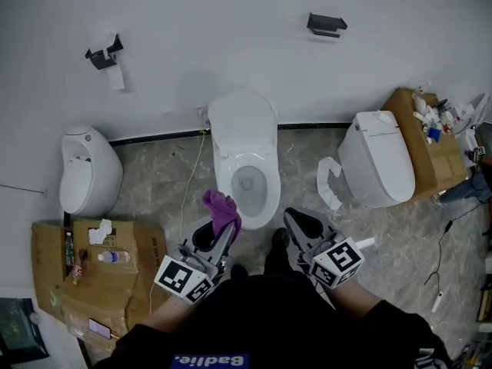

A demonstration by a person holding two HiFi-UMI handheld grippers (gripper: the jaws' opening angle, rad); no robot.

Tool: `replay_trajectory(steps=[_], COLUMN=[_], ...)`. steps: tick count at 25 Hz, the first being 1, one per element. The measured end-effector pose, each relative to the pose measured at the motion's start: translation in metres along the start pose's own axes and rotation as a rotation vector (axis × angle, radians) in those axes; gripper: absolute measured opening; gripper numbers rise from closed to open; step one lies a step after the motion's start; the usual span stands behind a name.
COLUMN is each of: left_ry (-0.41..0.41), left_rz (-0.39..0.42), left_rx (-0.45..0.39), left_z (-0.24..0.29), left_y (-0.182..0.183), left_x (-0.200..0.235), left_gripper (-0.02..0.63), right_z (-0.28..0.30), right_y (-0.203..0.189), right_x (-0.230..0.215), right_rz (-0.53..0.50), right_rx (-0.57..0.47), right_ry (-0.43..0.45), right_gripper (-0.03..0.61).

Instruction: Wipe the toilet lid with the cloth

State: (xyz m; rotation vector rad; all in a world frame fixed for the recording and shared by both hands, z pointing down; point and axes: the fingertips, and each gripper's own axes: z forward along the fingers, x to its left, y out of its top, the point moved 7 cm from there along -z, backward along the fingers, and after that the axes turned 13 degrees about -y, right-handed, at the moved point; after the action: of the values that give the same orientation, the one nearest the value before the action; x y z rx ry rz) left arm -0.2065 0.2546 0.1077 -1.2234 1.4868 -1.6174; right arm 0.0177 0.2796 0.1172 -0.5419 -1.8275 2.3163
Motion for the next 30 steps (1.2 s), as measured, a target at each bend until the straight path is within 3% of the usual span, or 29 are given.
replay_trajectory(steps=[16, 22, 30], left_ry=[0.259, 0.286, 0.261], left_rz=[0.021, 0.013, -0.018], left_rx=[0.000, -0.001, 0.023], left_z=[0.123, 0.143, 0.139], left_y=[0.011, 0.015, 0.009], left_x=[0.095, 0.116, 0.165], left_gripper=[0.066, 0.066, 0.066], right_z=[0.133, 0.159, 0.186], right_y=[0.026, 0.030, 0.032], right_x=[-0.148, -0.172, -0.159], right_rz=[0.011, 0.029, -0.016], right_rx=[0.046, 0.068, 0.085], right_ry=[0.210, 0.203, 0.145], right_gripper=[0.037, 0.037, 0.037])
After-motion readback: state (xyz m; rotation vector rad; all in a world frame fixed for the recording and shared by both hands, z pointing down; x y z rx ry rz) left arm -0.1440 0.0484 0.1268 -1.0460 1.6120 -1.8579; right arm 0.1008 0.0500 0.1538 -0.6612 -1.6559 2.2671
